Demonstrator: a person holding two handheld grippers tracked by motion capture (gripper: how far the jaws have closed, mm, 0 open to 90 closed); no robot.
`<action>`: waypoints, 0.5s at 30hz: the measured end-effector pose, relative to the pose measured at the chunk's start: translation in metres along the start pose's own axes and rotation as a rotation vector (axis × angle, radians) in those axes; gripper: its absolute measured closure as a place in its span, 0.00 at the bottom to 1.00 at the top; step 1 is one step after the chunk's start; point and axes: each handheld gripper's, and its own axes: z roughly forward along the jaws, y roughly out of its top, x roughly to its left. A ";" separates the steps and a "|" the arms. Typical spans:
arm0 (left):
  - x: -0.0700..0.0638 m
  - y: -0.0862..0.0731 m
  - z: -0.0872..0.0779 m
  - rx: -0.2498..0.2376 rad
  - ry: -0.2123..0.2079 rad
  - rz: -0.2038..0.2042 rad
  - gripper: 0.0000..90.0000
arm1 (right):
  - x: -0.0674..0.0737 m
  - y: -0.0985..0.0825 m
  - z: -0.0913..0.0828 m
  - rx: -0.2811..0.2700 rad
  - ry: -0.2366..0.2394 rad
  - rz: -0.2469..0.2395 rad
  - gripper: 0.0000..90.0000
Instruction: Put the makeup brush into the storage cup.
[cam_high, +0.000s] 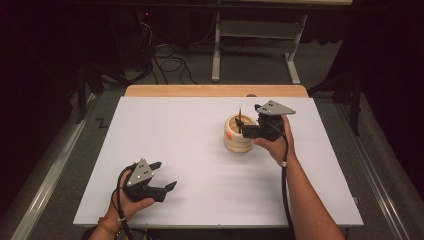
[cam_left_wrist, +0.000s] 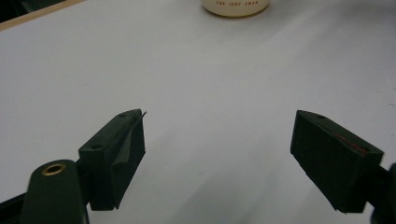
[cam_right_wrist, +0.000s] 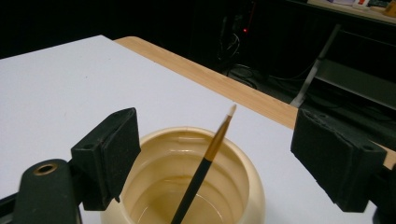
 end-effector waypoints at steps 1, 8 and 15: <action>0.000 0.000 0.000 0.001 0.002 0.001 0.21 | 0.000 0.000 0.000 -0.001 -0.001 -0.008 0.19; 0.000 0.000 -0.001 -0.001 0.005 0.003 0.21 | 0.000 0.003 -0.005 -0.004 -0.005 -0.026 0.18; 0.000 0.000 -0.001 -0.001 0.007 0.008 0.21 | 0.000 0.005 -0.011 -0.009 0.004 -0.025 0.18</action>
